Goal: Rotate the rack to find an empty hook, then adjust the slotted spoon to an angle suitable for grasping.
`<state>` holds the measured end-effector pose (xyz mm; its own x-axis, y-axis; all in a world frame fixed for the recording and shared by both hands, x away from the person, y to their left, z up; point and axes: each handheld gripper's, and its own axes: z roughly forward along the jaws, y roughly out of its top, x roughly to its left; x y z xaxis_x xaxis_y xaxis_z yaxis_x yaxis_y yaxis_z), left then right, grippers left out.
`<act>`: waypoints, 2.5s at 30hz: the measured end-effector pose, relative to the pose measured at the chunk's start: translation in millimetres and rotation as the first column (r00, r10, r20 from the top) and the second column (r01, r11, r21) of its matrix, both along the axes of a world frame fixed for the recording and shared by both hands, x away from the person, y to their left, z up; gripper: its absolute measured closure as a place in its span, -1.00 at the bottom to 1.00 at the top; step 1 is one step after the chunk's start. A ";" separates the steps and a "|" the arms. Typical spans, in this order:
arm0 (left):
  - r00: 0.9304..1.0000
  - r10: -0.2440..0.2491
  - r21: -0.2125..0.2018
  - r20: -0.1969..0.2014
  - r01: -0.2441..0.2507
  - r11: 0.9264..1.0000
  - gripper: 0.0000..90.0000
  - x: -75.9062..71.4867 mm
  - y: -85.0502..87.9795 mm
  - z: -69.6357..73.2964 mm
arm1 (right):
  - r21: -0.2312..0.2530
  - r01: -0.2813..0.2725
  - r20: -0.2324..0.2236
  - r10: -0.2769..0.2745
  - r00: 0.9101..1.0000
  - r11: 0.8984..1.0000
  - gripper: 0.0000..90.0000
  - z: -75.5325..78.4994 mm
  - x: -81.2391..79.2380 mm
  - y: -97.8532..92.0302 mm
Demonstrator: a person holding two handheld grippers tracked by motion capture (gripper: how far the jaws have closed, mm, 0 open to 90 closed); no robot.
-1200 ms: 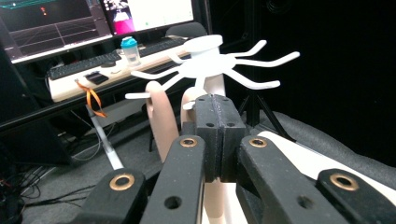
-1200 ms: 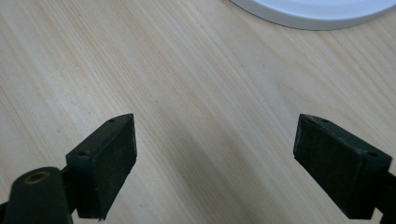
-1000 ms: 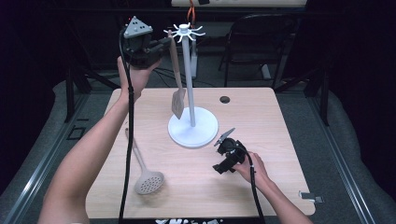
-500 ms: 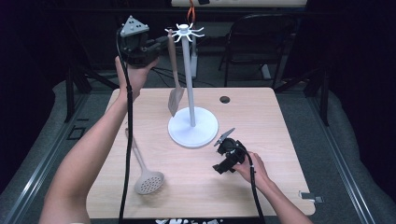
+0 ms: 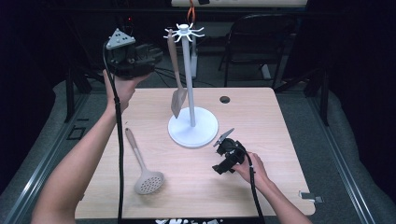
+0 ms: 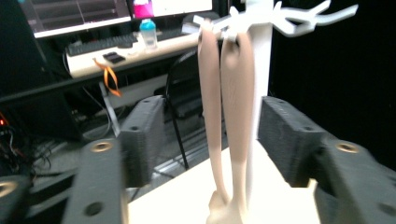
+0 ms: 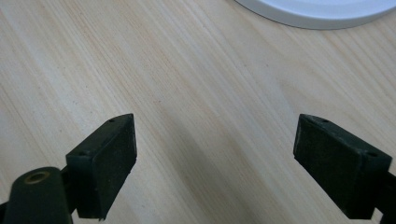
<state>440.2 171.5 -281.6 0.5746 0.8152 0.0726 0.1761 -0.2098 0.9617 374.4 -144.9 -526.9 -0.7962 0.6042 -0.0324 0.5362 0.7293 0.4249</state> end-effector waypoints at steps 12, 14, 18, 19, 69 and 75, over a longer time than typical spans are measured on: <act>0.995 0.014 0.040 -0.096 -0.010 0.999 -0.67 -10.6 20.8 -56.6 | 0.008 0.005 0.002 -0.005 1.000 1.000 -0.71 -2.4 -1.0 1.7; 0.993 0.017 0.057 -0.116 -0.010 0.998 -0.68 -13.6 24.6 -68.3 | 0.004 0.001 0.006 -0.001 1.000 1.000 -0.71 -1.8 -0.7 1.1; 0.987 0.025 0.055 -0.158 -0.017 0.998 -0.73 -19.5 32.3 -92.4 | 0.012 0.007 0.011 -0.007 1.000 1.000 -0.72 -2.1 -1.3 1.4; 0.986 0.029 0.059 -0.166 -0.020 0.998 -0.75 -20.7 33.9 -98.2 | 0.006 0.004 0.009 -0.004 1.000 1.000 -0.73 -1.8 -1.0 1.4; 0.821 0.263 0.139 -0.506 -0.224 0.965 -1.00 -52.3 73.8 -231.3 | 0.014 0.069 0.036 -0.070 0.997 0.997 -1.00 5.0 -25.9 -20.3; 0.790 0.302 0.150 -0.534 -0.263 0.953 -1.00 -54.6 77.7 -239.5 | 0.027 0.121 0.046 -0.122 0.991 0.992 -1.00 5.0 -41.2 -33.9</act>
